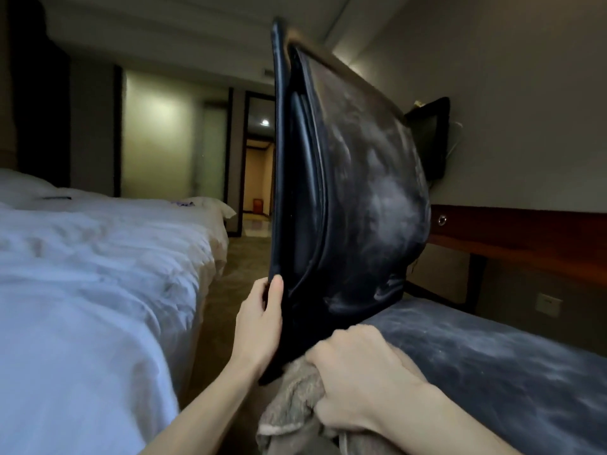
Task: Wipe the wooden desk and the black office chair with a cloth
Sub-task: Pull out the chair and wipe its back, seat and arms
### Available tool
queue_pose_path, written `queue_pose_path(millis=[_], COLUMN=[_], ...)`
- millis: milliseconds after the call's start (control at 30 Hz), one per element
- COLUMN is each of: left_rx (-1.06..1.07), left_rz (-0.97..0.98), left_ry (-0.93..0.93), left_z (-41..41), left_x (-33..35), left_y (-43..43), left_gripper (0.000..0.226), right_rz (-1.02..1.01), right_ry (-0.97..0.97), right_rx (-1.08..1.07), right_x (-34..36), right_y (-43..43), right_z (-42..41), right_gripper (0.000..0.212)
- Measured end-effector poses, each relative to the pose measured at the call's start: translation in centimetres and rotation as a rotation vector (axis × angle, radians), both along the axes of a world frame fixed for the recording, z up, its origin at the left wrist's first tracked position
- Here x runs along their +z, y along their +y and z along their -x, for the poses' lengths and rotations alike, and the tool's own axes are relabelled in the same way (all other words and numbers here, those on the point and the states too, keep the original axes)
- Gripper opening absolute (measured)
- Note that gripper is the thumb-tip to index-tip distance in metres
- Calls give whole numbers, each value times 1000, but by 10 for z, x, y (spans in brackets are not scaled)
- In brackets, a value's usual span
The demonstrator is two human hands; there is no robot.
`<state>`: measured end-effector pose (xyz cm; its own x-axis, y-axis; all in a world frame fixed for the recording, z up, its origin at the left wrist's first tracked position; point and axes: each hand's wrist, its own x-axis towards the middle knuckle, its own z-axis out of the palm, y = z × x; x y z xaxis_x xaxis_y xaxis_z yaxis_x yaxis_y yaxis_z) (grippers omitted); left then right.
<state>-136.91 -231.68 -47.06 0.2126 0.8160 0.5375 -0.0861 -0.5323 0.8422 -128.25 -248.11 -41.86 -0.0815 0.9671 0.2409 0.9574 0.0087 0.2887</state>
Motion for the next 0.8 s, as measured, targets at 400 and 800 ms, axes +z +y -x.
queue_pose_path(millis=[400, 800], left_rx=[-142, 15], left_rz=[-115, -297], left_ry=[-175, -170], left_z=[-8, -17], left_x=[102, 276], left_y=[9, 39], left_gripper=[32, 29], right_rz=[-867, -1300], right_ry=[488, 472], right_rx=[-52, 118], right_x=[121, 295], right_y=[-24, 75], right_z=[-55, -63], right_gripper=[44, 56])
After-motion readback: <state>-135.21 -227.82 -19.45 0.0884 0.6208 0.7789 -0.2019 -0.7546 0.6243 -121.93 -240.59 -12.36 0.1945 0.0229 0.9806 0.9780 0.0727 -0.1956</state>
